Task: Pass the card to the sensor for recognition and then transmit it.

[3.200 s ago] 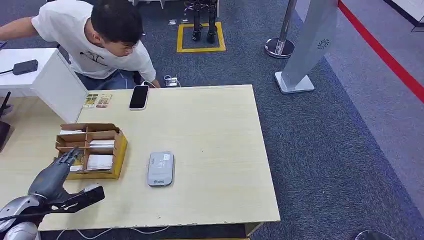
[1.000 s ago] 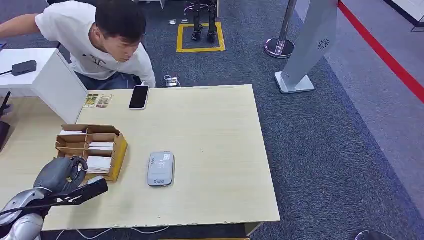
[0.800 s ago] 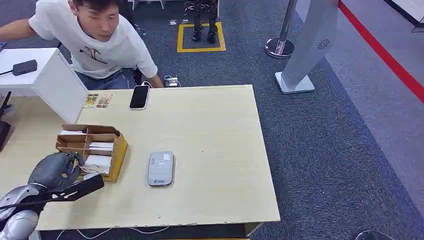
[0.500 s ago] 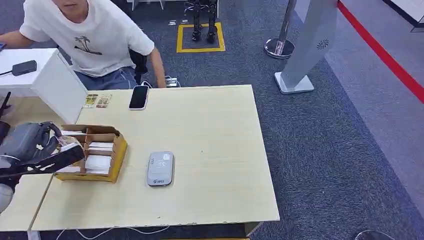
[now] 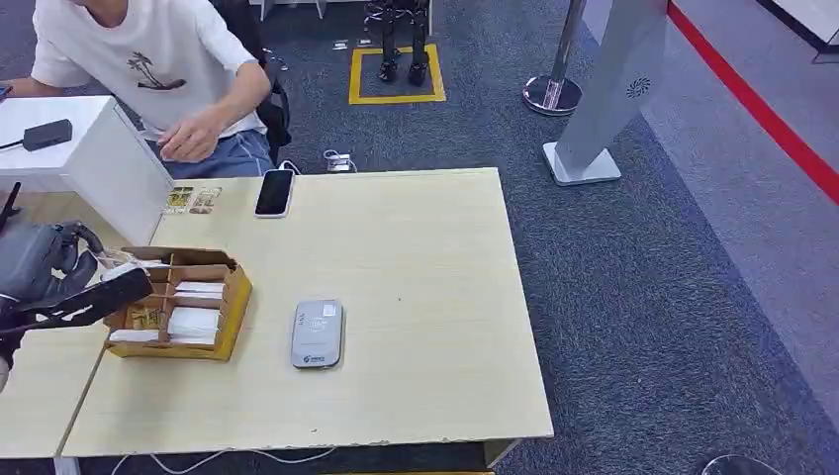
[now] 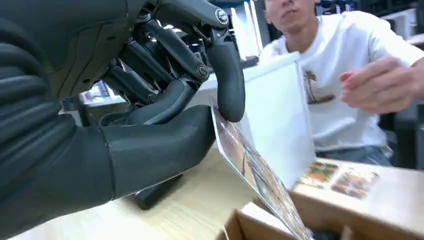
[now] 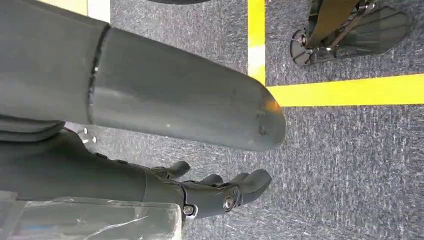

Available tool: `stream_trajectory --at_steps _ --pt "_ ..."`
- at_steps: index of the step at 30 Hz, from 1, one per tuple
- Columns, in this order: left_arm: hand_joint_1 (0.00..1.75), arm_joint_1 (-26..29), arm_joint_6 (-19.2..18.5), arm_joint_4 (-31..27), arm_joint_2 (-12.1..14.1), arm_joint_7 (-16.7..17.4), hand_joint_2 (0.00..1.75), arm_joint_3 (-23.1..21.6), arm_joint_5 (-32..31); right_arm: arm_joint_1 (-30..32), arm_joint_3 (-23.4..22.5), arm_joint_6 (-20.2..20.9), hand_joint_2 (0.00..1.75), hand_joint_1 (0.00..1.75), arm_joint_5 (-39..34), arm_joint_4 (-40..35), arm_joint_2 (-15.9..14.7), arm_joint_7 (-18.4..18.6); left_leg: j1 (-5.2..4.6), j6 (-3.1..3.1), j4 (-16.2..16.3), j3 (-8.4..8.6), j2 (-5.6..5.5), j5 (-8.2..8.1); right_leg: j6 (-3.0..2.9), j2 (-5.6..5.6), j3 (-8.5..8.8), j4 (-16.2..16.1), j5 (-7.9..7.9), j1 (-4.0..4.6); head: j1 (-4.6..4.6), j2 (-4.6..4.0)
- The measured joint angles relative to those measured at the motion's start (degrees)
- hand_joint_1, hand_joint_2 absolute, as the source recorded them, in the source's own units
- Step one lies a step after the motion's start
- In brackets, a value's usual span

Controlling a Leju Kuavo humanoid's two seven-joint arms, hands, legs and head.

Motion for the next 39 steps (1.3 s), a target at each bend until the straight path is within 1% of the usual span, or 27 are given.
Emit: stream_trajectory --at_steps 2,6,11,18,21,31,36,37,38,39 --pt "1.75 -0.1 2.3 0.3 0.0 1.3 1.75 0.1 -4.1 0.0 0.0 0.0 0.0 0.0 0.5 0.0 0.0 0.1 0.0 0.0 0.0 0.01 0.01 0.0 0.0 0.01 0.0 0.0 0.0 0.0 -0.02 0.0" --pt "1.75 -0.7 6.7 2.9 -0.4 2.8 1.75 0.3 -12.2 -0.1 0.0 0.1 0.0 0.0 1.6 -0.2 0.0 0.7 0.0 0.0 0.0 0.01 -0.01 0.0 0.0 -0.01 -0.02 0.0 0.0 0.0 0.0 0.0" --pt "1.75 -2.4 8.4 8.0 -2.2 2.9 1.75 0.8 -16.3 -0.5 0.0 0.1 0.0 0.0 2.7 -0.2 0.0 1.1 0.0 -0.05 0.0 0.01 0.0 0.04 0.01 0.01 -0.02 0.0 0.03 0.0 0.0 0.0" --pt "1.75 -4.8 8.7 12.7 -4.5 2.6 1.75 1.1 -17.2 -0.8 0.0 0.2 0.0 0.0 2.8 -0.5 0.0 1.1 0.0 -0.04 0.0 0.01 0.0 0.05 0.01 0.01 -0.02 0.0 0.04 0.0 -0.02 0.0" --pt "1.75 -6.1 8.6 14.3 -5.9 1.9 1.75 1.1 -17.6 -0.8 0.0 0.2 0.0 0.0 2.7 -0.5 0.0 1.2 0.0 -0.04 0.0 -0.01 -0.01 0.06 0.01 0.0 -0.03 0.0 0.04 0.0 -0.02 0.02" --pt "1.75 -8.7 8.1 16.7 -8.9 0.7 1.75 1.0 -17.6 -0.7 0.0 0.2 0.0 0.0 2.0 -0.5 0.0 0.9 0.0 -0.04 0.0 0.01 0.05 0.06 -0.02 0.07 -0.05 0.0 0.06 0.0 -0.02 0.0" --pt "1.75 -10.1 7.6 17.5 -10.0 0.1 1.75 1.0 -17.1 -0.7 0.0 0.2 0.0 0.0 1.7 -0.5 0.0 0.7 0.0 -0.04 0.0 0.0 0.05 0.06 -0.02 0.08 -0.05 0.0 0.06 0.0 0.0 0.0" --pt "0.0 -10.4 7.5 17.6 -10.1 0.1 1.75 1.0 -17.0 -0.7 0.0 0.2 0.0 0.0 1.7 -0.5 0.0 0.7 0.0 -0.04 0.0 0.0 0.05 0.06 -0.02 0.08 -0.05 0.0 0.06 0.0 0.0 0.0" --pt "0.0 -10.5 7.4 17.7 -10.2 0.0 0.0 1.0 -17.0 -0.7 0.0 0.2 0.0 0.0 1.7 -0.5 0.0 0.7 0.0 -0.04 0.0 0.01 0.06 0.06 -0.02 0.1 -0.06 0.0 0.06 0.0 0.0 0.0" --pt "0.0 -10.6 7.4 17.7 -10.3 0.0 0.0 1.0 -16.8 -0.7 0.0 0.2 0.0 0.0 1.7 -0.5 0.0 0.6 0.0 -0.04 0.0 0.01 0.07 0.06 -0.02 0.1 -0.07 0.0 0.06 0.0 -0.02 0.0"
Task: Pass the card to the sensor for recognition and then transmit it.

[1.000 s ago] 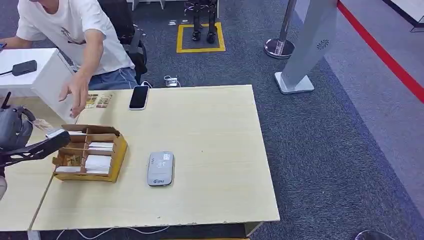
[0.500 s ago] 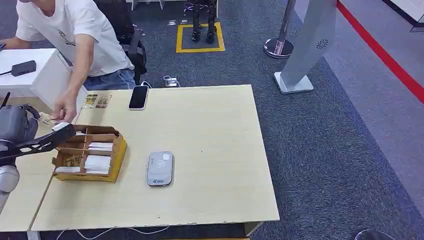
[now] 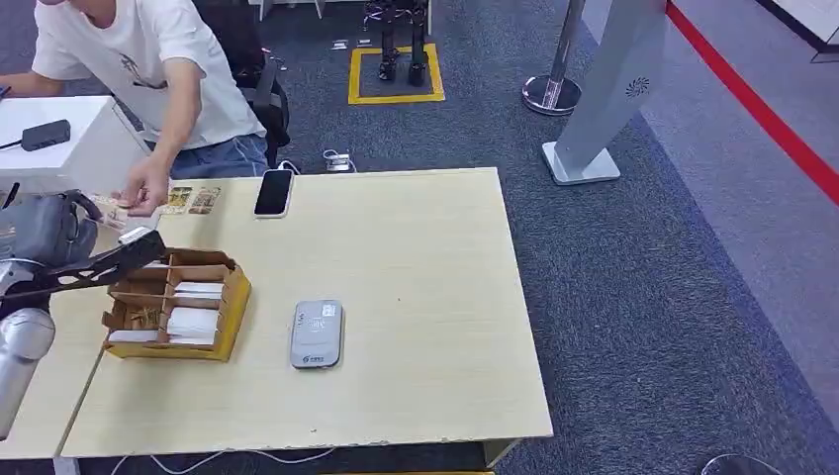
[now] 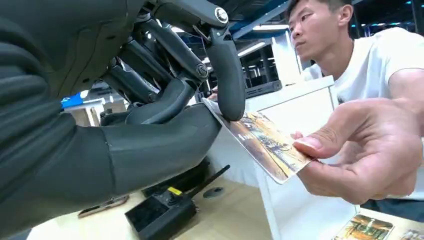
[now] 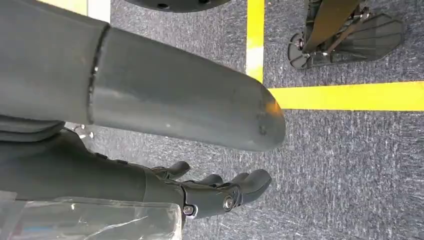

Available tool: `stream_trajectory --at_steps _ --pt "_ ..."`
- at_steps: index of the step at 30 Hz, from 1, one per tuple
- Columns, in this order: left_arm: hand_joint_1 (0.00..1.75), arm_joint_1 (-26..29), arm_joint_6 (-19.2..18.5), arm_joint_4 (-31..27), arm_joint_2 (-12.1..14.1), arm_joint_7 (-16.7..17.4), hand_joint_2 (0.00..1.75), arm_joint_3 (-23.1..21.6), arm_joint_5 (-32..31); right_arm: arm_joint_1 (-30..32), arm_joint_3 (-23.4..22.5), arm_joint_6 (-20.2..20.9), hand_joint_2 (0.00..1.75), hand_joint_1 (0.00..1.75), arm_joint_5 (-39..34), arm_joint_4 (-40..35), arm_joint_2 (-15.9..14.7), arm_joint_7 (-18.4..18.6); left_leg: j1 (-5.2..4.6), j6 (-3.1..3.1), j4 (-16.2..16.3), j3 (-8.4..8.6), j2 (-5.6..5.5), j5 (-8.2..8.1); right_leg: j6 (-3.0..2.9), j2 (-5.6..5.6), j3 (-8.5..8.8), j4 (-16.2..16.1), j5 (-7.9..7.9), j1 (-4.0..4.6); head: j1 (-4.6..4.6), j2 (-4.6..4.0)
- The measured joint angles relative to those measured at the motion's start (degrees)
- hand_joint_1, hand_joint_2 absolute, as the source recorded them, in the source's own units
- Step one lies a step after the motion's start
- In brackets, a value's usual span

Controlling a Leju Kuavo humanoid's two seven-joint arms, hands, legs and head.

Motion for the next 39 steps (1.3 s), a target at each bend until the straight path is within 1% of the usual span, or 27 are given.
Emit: stream_trajectory --at_steps 12,21,28,31,34,35,37,39 --pt "0.0 -1.1 0.4 0.5 -1.8 -0.1 0.0 0.0 2.4 0.1 0.0 0.0 0.0 0.0 -0.2 0.0 0.0 0.0 0.0 -0.01 0.0 -0.01 -0.02 0.01 -0.01 -0.02 0.0 0.0 0.02 0.0 0.0 0.0" --pt "0.0 -1.5 0.5 0.4 -2.1 -0.3 0.0 0.0 3.2 0.1 0.0 -0.1 0.0 0.0 -0.4 0.0 0.0 0.0 0.0 -0.02 0.0 -0.01 -0.02 0.02 -0.02 -0.02 0.0 0.0 0.02 0.0 0.0 0.0" --pt "0.0 -1.4 1.5 0.3 -2.1 -0.8 0.0 0.2 4.6 0.2 0.0 -0.1 0.0 0.0 -1.0 0.0 0.0 -0.1 0.0 -0.02 0.0 -0.02 -0.02 0.02 -0.02 -0.02 0.0 0.0 0.02 0.0 0.02 0.0" --pt "0.0 -0.9 1.8 -0.2 -2.1 -0.8 0.0 0.2 4.9 0.3 0.0 -0.2 0.0 0.0 -1.3 0.0 0.0 -0.2 0.0 -0.02 0.0 -0.02 -0.02 0.02 -0.02 -0.03 0.01 0.1 0.02 0.0 0.0 0.0" --pt "0.0 1.6 2.4 -2.8 -2.0 -1.2 0.0 0.7 5.9 0.5 0.0 -0.2 0.0 0.0 -2.0 0.0 0.0 -0.5 0.0 -0.02 0.0 -0.02 -0.01 0.02 -0.02 -0.02 0.0 0.1 0.01 0.0 0.0 0.0" --pt "0.0 2.7 2.5 -3.8 -2.1 -1.7 1.75 0.9 6.7 0.6 0.0 -0.2 0.0 0.0 -2.1 0.0 0.0 -0.6 0.0 -0.02 0.0 -0.03 -0.02 0.02 -0.02 -0.02 0.0 0.1 0.01 0.0 0.02 0.0" --pt "0.0 5.3 3.3 -6.0 -2.3 -2.8 1.75 1.7 8.7 0.7 0.0 -0.3 0.0 0.0 -2.6 0.0 0.0 -0.7 -0.01 -0.02 0.0 -0.02 -0.01 0.02 -0.02 -0.02 -0.01 0.1 0.01 -0.01 0.0 0.0" --pt "0.0 8.3 4.1 -8.7 -3.1 -4.6 1.75 2.8 11.5 0.7 0.0 -0.5 0.0 0.0 -3.2 0.0 0.0 -0.7 -0.01 -0.02 0.0 -0.03 -0.02 0.01 -0.01 -0.02 -0.01 0.1 0.0 -0.02 0.02 0.0"
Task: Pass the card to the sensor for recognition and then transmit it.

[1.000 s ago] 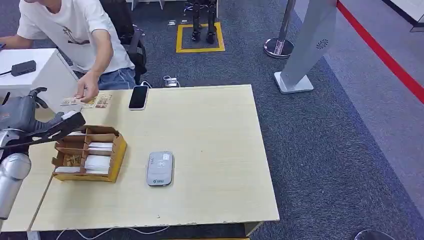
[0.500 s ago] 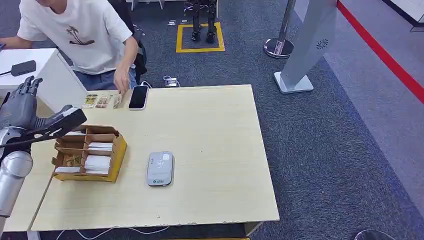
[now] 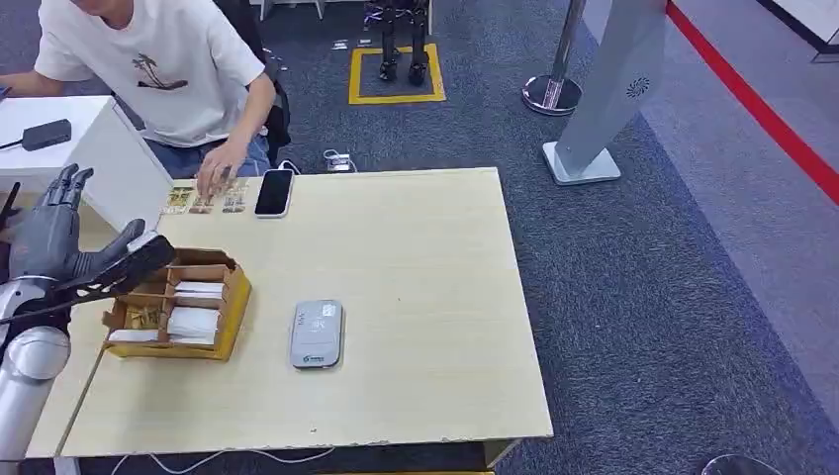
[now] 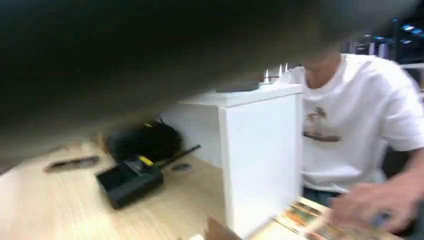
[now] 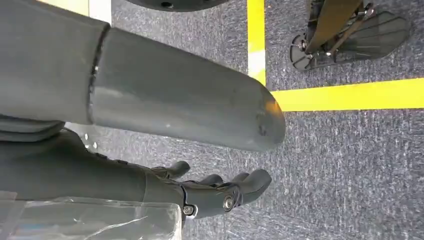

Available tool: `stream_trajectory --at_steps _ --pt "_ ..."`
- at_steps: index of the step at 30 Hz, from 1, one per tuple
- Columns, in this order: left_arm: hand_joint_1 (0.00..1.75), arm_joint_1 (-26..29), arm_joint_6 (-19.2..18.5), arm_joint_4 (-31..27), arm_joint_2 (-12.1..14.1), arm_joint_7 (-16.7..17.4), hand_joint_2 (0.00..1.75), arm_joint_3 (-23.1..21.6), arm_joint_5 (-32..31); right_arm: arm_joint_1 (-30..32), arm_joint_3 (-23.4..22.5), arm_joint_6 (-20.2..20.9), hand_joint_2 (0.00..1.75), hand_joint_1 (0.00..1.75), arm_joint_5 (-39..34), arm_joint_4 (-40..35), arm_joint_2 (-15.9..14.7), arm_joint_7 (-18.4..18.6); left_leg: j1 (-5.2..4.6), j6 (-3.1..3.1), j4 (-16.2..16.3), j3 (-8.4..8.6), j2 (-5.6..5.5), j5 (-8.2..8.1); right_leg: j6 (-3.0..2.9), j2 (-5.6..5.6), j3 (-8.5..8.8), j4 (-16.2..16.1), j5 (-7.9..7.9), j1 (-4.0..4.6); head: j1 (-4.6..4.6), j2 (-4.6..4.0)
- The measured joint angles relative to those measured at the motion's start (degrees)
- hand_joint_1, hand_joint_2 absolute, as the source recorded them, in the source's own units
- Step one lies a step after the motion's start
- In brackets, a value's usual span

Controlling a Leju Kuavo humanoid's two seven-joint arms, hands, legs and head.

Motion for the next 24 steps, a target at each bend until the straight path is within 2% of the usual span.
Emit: stream_trajectory --at_steps 7,11,14,20,24 --pt "0.0 13.5 4.5 -10.5 -4.0 -6.3 1.75 3.1 6.8 0.4 -0.5 -0.9 0.0 0.0 -2.3 0.0 0.0 -0.9 -0.01 0.0 0.0 0.0 0.03 -0.03 0.01 0.01 -0.01 0.0 -0.01 -0.01 0.02 0.0" --pt "0.0 21.5 7.6 -15.9 -8.7 -13.0 1.75 4.2 12.0 0.5 -0.6 -1.2 0.0 0.0 -3.0 0.0 0.0 -1.1 -0.02 0.03 0.0 -0.02 0.03 -0.06 0.02 0.0 0.0 0.0 -0.02 -0.02 0.02 0.0" --pt "0.0 26.3 9.8 -18.5 -12.2 -16.2 1.75 4.2 14.1 0.6 -0.6 -1.4 0.0 0.0 -3.3 0.0 0.0 -1.2 -0.02 0.05 0.0 -0.03 0.0 -0.08 0.04 -0.04 0.0 -0.1 -0.03 -0.02 0.04 0.0" --pt "0.0 30.6 10.3 -21.2 -15.9 -17.6 1.75 4.2 16.4 0.7 -0.6 -1.7 0.0 0.0 -3.7 0.0 0.1 -1.3 0.0 0.06 0.0 -0.05 -0.02 -0.07 0.04 -0.08 0.0 -0.1 -0.03 -0.01 0.0 0.0" --pt "0.0 33.7 12.0 -22.3 -19.4 -21.9 1.75 4.3 21.4 0.7 -0.6 -1.9 0.0 0.0 -4.1 0.0 0.1 -1.4 -0.01 0.06 0.0 -0.04 -0.02 -0.07 0.04 -0.07 0.02 0.0 -0.03 -0.01 -0.02 0.0"
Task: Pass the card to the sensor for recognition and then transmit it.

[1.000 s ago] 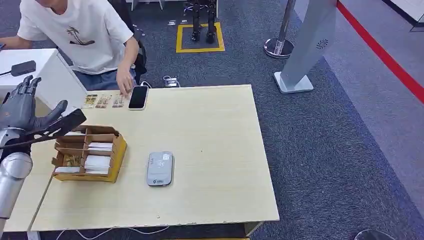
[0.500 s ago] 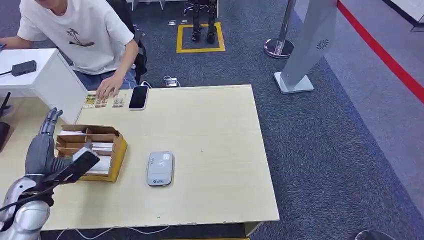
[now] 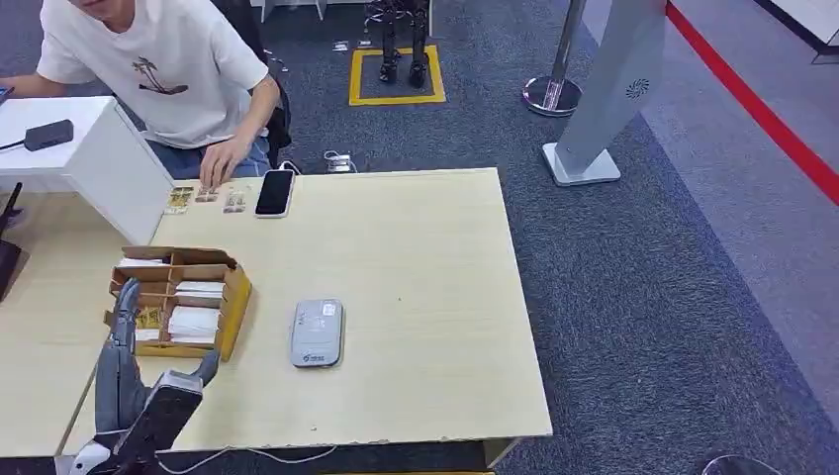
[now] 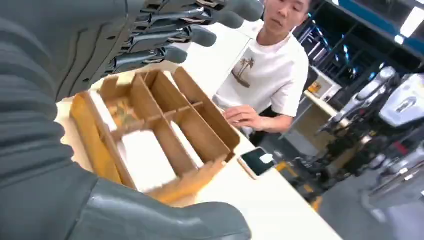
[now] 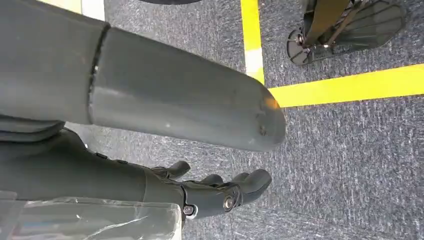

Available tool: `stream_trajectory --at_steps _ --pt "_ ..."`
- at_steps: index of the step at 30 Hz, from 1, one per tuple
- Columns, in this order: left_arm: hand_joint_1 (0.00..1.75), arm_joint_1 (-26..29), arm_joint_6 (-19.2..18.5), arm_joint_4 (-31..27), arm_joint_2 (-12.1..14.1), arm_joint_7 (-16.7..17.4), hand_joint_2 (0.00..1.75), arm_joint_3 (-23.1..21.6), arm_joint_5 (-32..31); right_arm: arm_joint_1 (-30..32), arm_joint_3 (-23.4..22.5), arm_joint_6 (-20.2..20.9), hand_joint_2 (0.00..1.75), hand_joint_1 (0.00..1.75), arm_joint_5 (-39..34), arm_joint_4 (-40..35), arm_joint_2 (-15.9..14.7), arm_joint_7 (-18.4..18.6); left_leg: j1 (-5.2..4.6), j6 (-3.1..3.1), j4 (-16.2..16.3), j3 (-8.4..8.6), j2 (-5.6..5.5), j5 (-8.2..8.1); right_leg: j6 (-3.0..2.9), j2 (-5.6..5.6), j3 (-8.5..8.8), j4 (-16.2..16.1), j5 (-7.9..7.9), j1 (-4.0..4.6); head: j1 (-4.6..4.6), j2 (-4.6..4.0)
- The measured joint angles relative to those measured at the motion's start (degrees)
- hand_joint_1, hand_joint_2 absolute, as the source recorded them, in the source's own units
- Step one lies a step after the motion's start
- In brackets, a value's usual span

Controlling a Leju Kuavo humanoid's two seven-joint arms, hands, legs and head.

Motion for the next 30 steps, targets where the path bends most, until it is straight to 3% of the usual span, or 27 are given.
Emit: stream_trajectory --at_steps 5,11,30 --pt "0.0 2.9 2.5 -0.3 -5.1 -5.1 1.75 0.0 8.5 0.1 0.0 -0.8 0.0 0.0 -0.1 0.0 0.1 -0.2 -0.02 0.01 0.0 -0.02 -0.05 0.0 0.0 -0.06 0.0 0.0 0.0 -0.02 0.02 0.0" --pt "0.0 4.1 3.5 -0.3 -9.0 -7.1 1.75 -0.6 11.4 0.1 0.0 -1.1 0.0 0.0 -0.2 0.0 0.3 -0.3 -0.01 0.01 0.0 -0.02 -0.05 -0.01 0.0 -0.06 0.0 0.0 0.0 -0.01 0.0 0.0" --pt "0.0 4.2 4.0 0.1 -9.9 -7.1 1.75 -1.5 10.4 0.1 0.1 -1.3 0.0 0.0 -0.4 0.5 0.3 -0.7 0.0 0.01 0.0 -0.01 -0.05 0.0 0.0 -0.06 0.0 0.0 0.0 0.0 0.0 0.0"
